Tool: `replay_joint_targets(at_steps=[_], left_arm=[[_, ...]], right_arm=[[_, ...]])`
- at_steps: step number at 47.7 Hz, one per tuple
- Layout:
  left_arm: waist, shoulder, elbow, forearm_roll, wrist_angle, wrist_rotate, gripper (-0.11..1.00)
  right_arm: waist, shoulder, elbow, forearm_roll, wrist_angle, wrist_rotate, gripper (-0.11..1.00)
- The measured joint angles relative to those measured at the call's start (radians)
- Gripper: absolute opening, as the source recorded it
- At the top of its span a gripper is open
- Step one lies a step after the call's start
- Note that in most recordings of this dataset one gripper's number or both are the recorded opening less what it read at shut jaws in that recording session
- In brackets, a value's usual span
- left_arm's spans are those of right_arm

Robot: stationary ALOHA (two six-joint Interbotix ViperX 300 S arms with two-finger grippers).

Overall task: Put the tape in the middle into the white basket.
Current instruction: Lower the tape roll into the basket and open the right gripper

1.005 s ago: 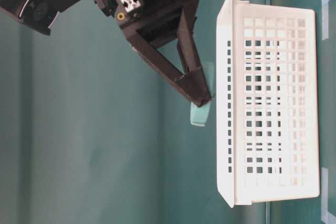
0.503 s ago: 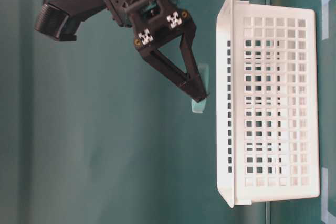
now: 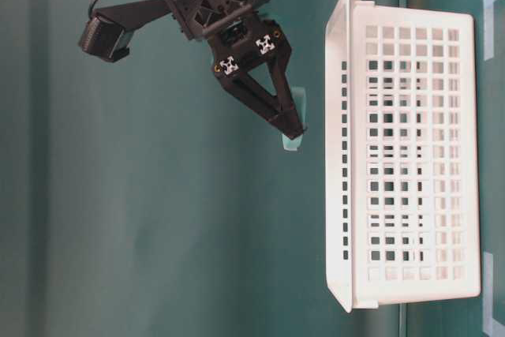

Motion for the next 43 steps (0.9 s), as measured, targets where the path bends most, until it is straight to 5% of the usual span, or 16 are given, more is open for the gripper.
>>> replay_joint_targets(at_steps=[27,43], left_arm=[[0.000,0.000,0.000,0.000,0.000,0.000,-0.11],[0.011,0.000,0.000,0.000,0.000,0.000,-0.11]], right_arm=[[-0.121,0.000,0.005,-0.002,-0.003,0.003,0.67],[-0.129,0.000,0.005,-0.015,-0.009,0.005,0.67]])
